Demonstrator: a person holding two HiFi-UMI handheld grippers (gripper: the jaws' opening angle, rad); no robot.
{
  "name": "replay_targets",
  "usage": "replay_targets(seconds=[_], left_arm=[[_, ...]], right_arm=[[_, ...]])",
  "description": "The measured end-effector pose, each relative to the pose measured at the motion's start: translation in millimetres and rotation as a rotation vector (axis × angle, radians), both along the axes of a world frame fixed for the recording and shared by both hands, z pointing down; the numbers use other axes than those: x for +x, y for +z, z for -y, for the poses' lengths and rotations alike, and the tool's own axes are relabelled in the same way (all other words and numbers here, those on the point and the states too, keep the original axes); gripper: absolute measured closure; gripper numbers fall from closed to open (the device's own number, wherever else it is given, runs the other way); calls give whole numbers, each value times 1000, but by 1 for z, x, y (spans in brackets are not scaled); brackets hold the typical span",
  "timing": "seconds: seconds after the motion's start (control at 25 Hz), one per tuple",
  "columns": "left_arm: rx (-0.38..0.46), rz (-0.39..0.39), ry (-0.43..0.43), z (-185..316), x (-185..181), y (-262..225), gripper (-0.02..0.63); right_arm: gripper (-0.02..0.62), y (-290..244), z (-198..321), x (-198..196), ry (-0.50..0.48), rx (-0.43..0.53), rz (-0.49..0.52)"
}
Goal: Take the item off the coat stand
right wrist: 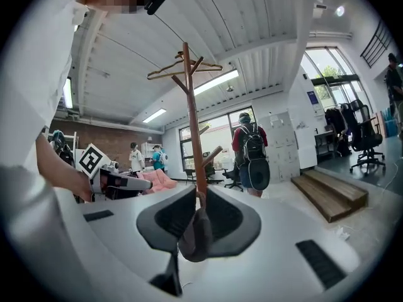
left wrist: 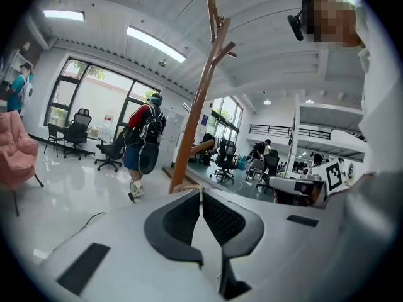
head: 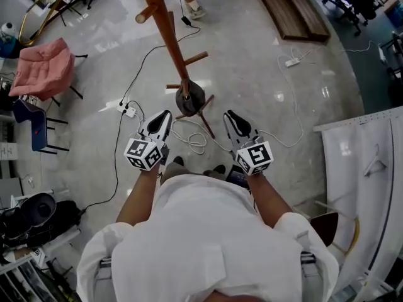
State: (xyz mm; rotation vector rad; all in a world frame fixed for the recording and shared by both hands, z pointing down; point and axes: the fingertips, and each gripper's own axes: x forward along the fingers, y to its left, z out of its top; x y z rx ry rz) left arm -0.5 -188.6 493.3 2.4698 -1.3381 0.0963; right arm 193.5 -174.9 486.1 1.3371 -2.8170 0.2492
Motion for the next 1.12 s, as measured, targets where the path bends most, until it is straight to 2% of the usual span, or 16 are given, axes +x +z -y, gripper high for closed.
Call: replay_targets(seconds=[0.04,0.12,0.16,0.24,0.32,0.48,0.72,1.12], left_arm=[[-8,14,-1,2,0,6,595],[-32,34,1,7,-1,22,594],[-48,38,4,10,-2,30,591],[-78,38,17,15,-6,46,563],[-101,36,29,21,-11,59,491],[-137,24,42,32,-14,84,491],[-219,15,109,45,-19,123,468],[-293,-2,196,59,-2,160,428]], right_arm=[[556,7,6,-2,-13,-15,-1],[491,23,17,-10,-42,-53,-7],[479,32,22,-14,-54,-73,-14],[472,48,31,-24,-72,-107,-28],[469,62,40,-35,-89,-132,-46],[459,92,59,-49,-113,-184,-100],[446,138,82,-76,-125,-252,-207],[439,196,101,-87,-140,-356,-321]])
